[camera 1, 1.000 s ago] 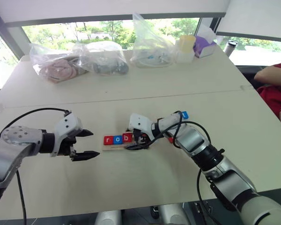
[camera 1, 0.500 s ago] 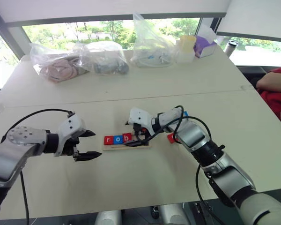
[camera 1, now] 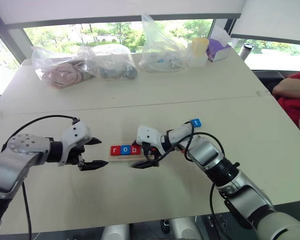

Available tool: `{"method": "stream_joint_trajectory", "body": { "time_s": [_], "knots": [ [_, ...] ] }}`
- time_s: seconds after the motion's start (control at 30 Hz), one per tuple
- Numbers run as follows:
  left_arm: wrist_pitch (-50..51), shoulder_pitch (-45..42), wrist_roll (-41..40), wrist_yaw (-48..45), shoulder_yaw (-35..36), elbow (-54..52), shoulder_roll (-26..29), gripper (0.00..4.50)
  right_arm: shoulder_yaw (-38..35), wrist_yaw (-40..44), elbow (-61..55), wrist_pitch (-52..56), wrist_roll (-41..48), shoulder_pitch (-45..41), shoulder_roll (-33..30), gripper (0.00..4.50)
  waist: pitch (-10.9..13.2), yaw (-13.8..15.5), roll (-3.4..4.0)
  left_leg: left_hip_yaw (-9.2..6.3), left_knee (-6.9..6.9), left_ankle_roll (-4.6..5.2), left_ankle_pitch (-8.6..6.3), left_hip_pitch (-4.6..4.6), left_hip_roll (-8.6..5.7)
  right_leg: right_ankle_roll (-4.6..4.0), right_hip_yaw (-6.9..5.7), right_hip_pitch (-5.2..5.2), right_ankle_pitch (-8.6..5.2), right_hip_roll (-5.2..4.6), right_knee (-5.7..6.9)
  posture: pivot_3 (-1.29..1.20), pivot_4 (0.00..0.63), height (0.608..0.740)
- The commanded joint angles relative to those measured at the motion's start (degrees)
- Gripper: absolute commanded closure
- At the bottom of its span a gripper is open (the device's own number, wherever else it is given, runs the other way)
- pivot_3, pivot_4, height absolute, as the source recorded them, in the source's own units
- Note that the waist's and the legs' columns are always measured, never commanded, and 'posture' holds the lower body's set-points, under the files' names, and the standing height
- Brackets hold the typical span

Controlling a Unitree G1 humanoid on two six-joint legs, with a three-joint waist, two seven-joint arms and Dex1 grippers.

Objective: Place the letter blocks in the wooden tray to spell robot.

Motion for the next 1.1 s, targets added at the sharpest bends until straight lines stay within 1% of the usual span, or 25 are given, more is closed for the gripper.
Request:
{"method": "stream_joint_trajectory", "body": {
  "time_s": [0.03, 0.1, 0.13, 0.23, 0.3, 0.43, 0.53, 0.6, 0.67, 0.7, 0.73, 0.77, 0.8, 0.87, 0.93, 1.03, 1.1],
  "knots": [
    [-1.31, -0.57, 0.83, -0.01, -0.17, 0.23, 0.08, 0.00, -1.14, -0.28, -3.07, 0.26, 1.24, -0.75, 0.57, 0.02, 0.00, -0.02, 0.00, 0.00, 0.00, 0.00, 0.00, 0.00, 0.00, 0.00, 0.00, 0.00, 0.00, 0.00, 0.00, 0.00, 0.150, 0.740],
    [-1.36, -0.66, 0.91, 0.02, -0.17, 0.27, -0.07, 0.00, -2.26, -1.99, -2.71, -1.06, 0.18, -1.67, 0.37, 0.02, 0.00, -0.01, 0.00, 0.00, 0.00, 0.00, 0.00, 0.00, 0.00, 0.00, 0.00, 0.00, 0.00, 0.01, 0.00, 0.00, 0.150, 0.740],
    [-1.41, -0.65, 0.94, 0.09, -0.12, 0.25, -0.13, 0.00, -4.26, -3.49, -2.67, -0.55, 0.33, -2.84, 0.41, 0.02, 0.00, 0.00, 0.00, 0.00, 0.00, 0.00, 0.00, 0.00, 0.00, 0.00, 0.00, 0.00, 0.00, 0.00, 0.00, 0.00, 0.150, 0.740],
    [-1.18, -0.18, 0.60, 0.40, 0.33, -0.50, -0.22, 0.00, -10.10, -6.81, -5.73, 4.15, 2.32, -4.46, -0.32, 0.02, 0.00, 0.02, 0.00, 0.00, 0.00, -0.01, 0.00, -0.01, -0.01, 0.00, 0.00, 0.00, 0.00, -0.02, 0.00, 0.00, 0.150, 0.740],
    [-0.75, 0.21, 0.01, 0.56, 0.74, -1.30, -0.30, 0.00, -13.59, -9.55, -9.42, 8.98, 3.36, -3.74, -1.05, 0.02, 0.00, 0.16, 0.00, -0.02, 0.00, -0.01, 0.00, -0.02, 0.00, 0.00, 0.00, -0.01, 0.01, -0.02, 0.00, 0.00, 0.150, 0.740],
    [0.01, -0.32, -1.16, 0.70, 0.77, -2.18, -0.75, 0.00, -22.42, -15.41, -20.41, 23.25, 6.84, 0.83, -2.98, 0.02, 0.00, 0.43, 0.00, -0.10, -0.02, -0.01, 0.00, -0.06, -0.01, 0.00, -0.03, 0.00, 0.00, -0.07, -0.03, 0.00, 0.150, 0.740],
    [0.09, -1.55, -1.61, 0.38, 0.08, -1.85, -1.12, 0.00, -27.31, -16.85, -27.28, 29.31, 10.54, 4.13, -4.85, 0.02, 0.00, 0.47, 0.01, -0.10, -0.02, -0.01, 0.00, -0.07, -0.03, 0.01, -0.03, 0.00, -0.01, -0.10, -0.04, 0.00, 0.150, 0.740],
    [-0.09, -3.42, -1.62, -0.59, -1.11, -0.52, -1.64, 0.00, -30.82, -11.71, -31.66, 22.72, 13.18, 9.59, -10.76, 0.02, 0.00, 0.70, 0.01, -0.08, -0.01, -0.01, 0.00, -0.07, -0.05, 0.01, -0.03, 0.01, -0.01, -0.11, -0.05, 0.00, 0.150, 0.740],
    [-0.69, -5.00, -1.04, -1.63, -2.64, 0.89, -2.00, 0.00, -34.49, -3.61, -32.58, 12.26, 15.73, 15.37, -17.05, 0.02, 0.01, 1.22, 0.01, -0.04, -0.01, -0.01, 0.00, -0.04, -0.07, 0.02, -0.07, 0.06, -0.04, -0.09, -0.09, 0.00, 0.150, 0.740],
    [-1.20, -6.06, -0.59, -2.50, -3.96, 1.62, -2.38, 0.00, -34.89, 1.17, -28.13, 3.06, 13.98, 18.00, -21.74, 0.02, 0.00, 1.34, 0.00, -0.02, -0.01, -0.01, 0.00, -0.02, -0.09, 0.11, -0.07, 0.08, -0.09, -0.08, -0.13, 0.00, 0.150, 0.740],
    [-1.64, -7.03, -0.16, -3.20, -5.02, 2.43, -2.76, 0.00, -34.87, 4.42, -24.38, -3.87, 12.54, 19.62, -25.01, 0.02, 0.01, 1.39, 0.01, 0.00, -0.01, 0.00, 0.00, 0.01, -0.09, 0.24, -0.07, 0.12, -0.17, -0.06, -0.14, 0.00, 0.150, 0.740],
    [-2.04, -8.08, 0.28, -3.78, -6.11, 3.05, -3.15, 0.00, -33.39, 7.16, -18.97, -11.09, 10.05, 20.05, -28.37, 0.02, 0.02, 1.26, -0.02, 0.08, -0.01, 0.00, 0.00, 0.04, -0.10, 0.20, -0.03, 0.13, -0.22, -0.06, -0.19, 0.00, 0.150, 0.740],
    [-2.34, -9.16, 0.65, -4.12, -6.88, 3.68, -3.51, 0.00, -32.11, 9.65, -13.67, -15.66, 9.05, 19.07, -30.13, 0.02, 0.02, 1.13, -0.03, 0.12, 0.00, -0.01, 0.00, 0.06, -0.07, 0.13, 0.01, 0.14, -0.25, -0.04, -0.19, 0.00, 0.150, 0.740],
    [-2.26, -10.67, 0.81, -4.14, -7.27, 4.48, -4.07, 0.00, -29.62, 12.83, -5.31, -21.50, 8.53, 15.65, -30.57, 0.02, 0.06, 0.48, -0.10, 0.29, 0.02, 0.00, 0.00, 0.19, -0.07, 0.07, 0.16, 0.20, -0.23, -0.01, -0.18, 0.00, 0.150, 0.740],
    [-2.12, -11.00, 0.81, -4.30, -7.04, 4.74, -4.11, 0.00, -27.06, 15.03, 1.24, -26.56, 7.39, 12.16, -29.43, 0.02, 0.06, -0.32, -0.10, 0.29, 0.03, 0.00, 0.01, 0.26, -0.04, 0.01, 0.22, 0.24, -0.18, 0.04, -0.12, 0.00, 0.150, 0.740],
    [-1.38, -9.47, 0.42, -3.82, -5.96, 3.28, -3.51, 0.00, -23.24, 18.14, 9.77, -31.75, 5.52, 7.27, -27.28, 0.02, 0.07, -0.97, -0.10, 0.26, -0.02, 0.00, 0.01, 0.37, 0.03, 0.17, 0.29, 0.23, -0.07, 0.18, 0.00, 0.00, 0.150, 0.740],
    [-0.77, -8.09, 0.10, -3.05, -4.75, 2.19, -3.11, 0.00, -21.12, 19.71, 14.75, -35.69, 3.83, 4.74, -26.23, 0.02, 0.07, -1.02, -0.09, 0.22, -0.08, 0.00, 0.01, 0.35, 0.07, 0.01, 0.26, 0.20, 0.02, 0.21, 0.01, 0.00, 0.150, 0.740]
  ]
}}
